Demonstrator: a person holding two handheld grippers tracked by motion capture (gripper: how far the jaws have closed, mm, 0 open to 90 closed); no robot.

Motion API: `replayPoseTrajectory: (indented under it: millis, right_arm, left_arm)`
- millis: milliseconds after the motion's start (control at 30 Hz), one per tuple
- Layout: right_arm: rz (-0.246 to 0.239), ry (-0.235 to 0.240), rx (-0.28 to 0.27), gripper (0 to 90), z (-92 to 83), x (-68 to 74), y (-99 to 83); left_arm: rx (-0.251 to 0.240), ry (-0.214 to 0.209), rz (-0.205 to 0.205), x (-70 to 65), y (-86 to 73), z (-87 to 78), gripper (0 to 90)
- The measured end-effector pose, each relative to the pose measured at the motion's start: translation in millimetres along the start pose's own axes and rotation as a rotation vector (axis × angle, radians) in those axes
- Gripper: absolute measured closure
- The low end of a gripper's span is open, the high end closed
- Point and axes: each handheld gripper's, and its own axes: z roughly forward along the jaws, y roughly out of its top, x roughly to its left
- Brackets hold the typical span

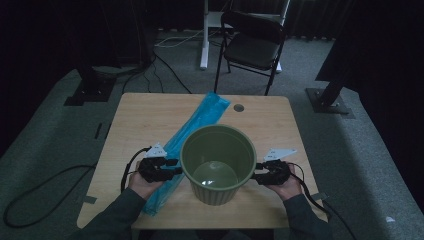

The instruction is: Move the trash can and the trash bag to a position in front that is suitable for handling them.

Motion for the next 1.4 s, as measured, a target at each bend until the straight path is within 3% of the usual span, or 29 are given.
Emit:
replayPoseTrajectory:
  millis: [200, 633, 733, 767, 933, 1033, 1200, 1300, 1400]
  right_arm:
    - [-0.013, 0.000, -0.003, 54.4, 3.0, -0.1, 2.7]
    - [-0.020, 0.006, -0.019, 54.9, 13.0, -3.5, 9.8]
    - [-0.014, -0.014, -0.031, 53.9, 13.3, -6.2, 11.4]
    - [-0.016, -0.017, -0.031, 53.8, 13.4, -6.3, 11.1]
    - [-0.023, -0.028, -0.019, 52.1, 15.1, -7.0, 10.6]
    - [-0.025, -0.031, -0.018, 52.1, 15.5, -7.1, 10.6]
    - [-0.029, -0.035, -0.014, 51.7, 15.9, -7.6, 10.4]
    - [-0.036, -0.037, -0.001, 51.5, 17.2, -7.5, 10.0]
    - [-0.040, -0.032, 0.007, 51.5, 18.3, -6.7, 9.7]
  left_arm:
    - [-0.001, 0.001, 0.003, 1.4, 1.5, 3.4, 56.6]
    - [-0.002, 0.077, 0.003, 15.5, 0.9, 6.0, 56.0]
    - [0.009, 0.146, -0.045, 36.0, -6.5, 1.5, 55.8]
    - [-0.001, 0.192, -0.075, 46.2, -9.9, -3.1, 55.8]
    - [-0.005, 0.248, -0.113, 61.5, -14.0, -7.1, 53.0]
    - [0.001, 0.262, -0.141, 71.5, -15.2, -4.0, 51.9]
    - [0.060, 0.267, -0.163, 81.6, -16.3, 9.2, 51.0]
    - [0.104, 0.267, -0.193, 90.2, -18.9, 19.1, 51.6]
    - [0.114, 0.264, -0.229, 99.4, -22.1, 25.0, 51.7]
